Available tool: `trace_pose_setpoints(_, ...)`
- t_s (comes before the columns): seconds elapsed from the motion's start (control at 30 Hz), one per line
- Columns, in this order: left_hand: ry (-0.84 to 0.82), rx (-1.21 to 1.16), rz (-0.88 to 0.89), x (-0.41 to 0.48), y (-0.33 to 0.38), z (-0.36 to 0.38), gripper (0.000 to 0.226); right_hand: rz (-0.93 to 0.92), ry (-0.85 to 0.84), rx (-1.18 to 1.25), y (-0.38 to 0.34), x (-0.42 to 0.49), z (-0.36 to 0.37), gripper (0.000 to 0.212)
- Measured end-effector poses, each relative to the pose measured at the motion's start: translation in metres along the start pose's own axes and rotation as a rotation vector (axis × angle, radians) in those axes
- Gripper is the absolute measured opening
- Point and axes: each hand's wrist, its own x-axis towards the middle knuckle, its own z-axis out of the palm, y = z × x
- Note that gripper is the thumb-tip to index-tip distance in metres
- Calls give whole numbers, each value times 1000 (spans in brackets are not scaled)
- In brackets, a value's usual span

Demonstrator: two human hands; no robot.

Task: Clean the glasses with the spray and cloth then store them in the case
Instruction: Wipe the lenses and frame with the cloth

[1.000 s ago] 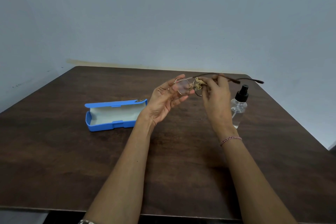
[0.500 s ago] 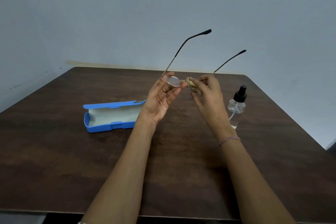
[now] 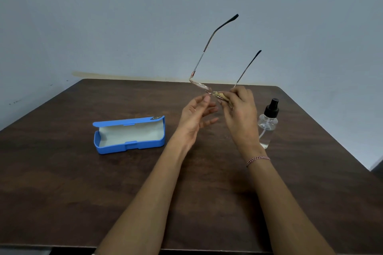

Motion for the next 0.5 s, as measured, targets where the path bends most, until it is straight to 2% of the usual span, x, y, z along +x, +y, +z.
trace_pose_setpoints(0.17,6,-91,-33,0,-10,16,12,7,-12,42,-4,-2,2,14)
trace_pose_setpoints(0.37,13,-172,-38,2,-7,27,16,77,34,103,1,-3,1,13)
trace_pose_setpoints(0.5,-10,-199,-17,7,-8,21,24,76,1,143,2,-2,1,17)
